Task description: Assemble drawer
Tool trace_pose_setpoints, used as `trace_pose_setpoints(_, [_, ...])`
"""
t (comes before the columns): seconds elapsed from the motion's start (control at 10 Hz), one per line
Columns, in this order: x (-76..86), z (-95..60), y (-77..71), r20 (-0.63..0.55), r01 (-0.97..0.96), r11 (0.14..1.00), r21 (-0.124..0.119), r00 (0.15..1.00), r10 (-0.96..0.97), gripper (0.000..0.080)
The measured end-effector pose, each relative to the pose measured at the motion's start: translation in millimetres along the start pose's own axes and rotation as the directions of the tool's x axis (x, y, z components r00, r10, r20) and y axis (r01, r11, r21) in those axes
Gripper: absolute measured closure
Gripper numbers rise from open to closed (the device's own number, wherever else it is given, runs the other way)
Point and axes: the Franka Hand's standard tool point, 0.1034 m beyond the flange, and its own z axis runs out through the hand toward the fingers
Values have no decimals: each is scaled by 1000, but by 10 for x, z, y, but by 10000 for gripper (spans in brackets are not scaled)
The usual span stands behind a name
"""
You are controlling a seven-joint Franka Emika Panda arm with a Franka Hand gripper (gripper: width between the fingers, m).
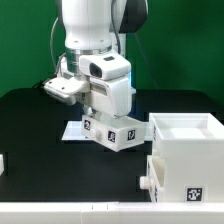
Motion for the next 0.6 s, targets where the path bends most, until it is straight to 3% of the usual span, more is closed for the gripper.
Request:
trace_pose_setpoints(0.1, [-109, -24, -86, -16, -88, 996, 22, 996, 88, 761])
trace_pose_setpoints(0.3, [-302, -142, -29, 10, -352, 935, 28, 936, 352, 761])
trace_pose_setpoints(0.6, [-362, -204, 35, 14, -405, 913, 50, 914, 404, 761])
